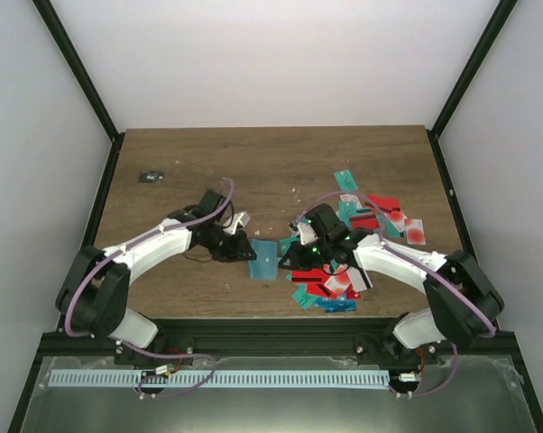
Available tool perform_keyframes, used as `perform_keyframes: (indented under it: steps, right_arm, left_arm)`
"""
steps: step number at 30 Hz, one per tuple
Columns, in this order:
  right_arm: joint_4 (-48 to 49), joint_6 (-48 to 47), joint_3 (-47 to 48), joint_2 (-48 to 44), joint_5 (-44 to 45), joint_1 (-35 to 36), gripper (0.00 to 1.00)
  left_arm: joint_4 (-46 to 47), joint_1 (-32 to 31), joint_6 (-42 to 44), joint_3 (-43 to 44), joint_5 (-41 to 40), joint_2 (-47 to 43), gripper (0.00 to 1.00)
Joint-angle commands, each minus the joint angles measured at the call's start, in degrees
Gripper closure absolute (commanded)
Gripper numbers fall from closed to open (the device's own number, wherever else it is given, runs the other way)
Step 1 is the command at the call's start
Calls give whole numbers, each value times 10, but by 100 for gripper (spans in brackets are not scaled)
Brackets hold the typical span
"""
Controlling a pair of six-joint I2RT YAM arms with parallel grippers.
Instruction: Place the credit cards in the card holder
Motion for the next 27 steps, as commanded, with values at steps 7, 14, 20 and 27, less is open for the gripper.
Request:
perform_keyframes:
  steps: [7, 14, 20, 27]
  right_arm:
    - [72, 24, -6, 57, -52, 0, 99]
    - [67, 18, -1, 64, -54, 0, 99]
    - [42, 4, 19, 50, -41, 0, 99]
    - [23, -8, 31, 62, -39, 0, 99]
  left_arm:
    - [-69, 34, 65, 33, -105, 62, 53]
    - [-92, 31, 48, 24, -127, 6, 40]
    - [-77, 2, 70, 22, -97, -20, 40]
    - [-61, -43, 73, 32, -100, 7, 38]
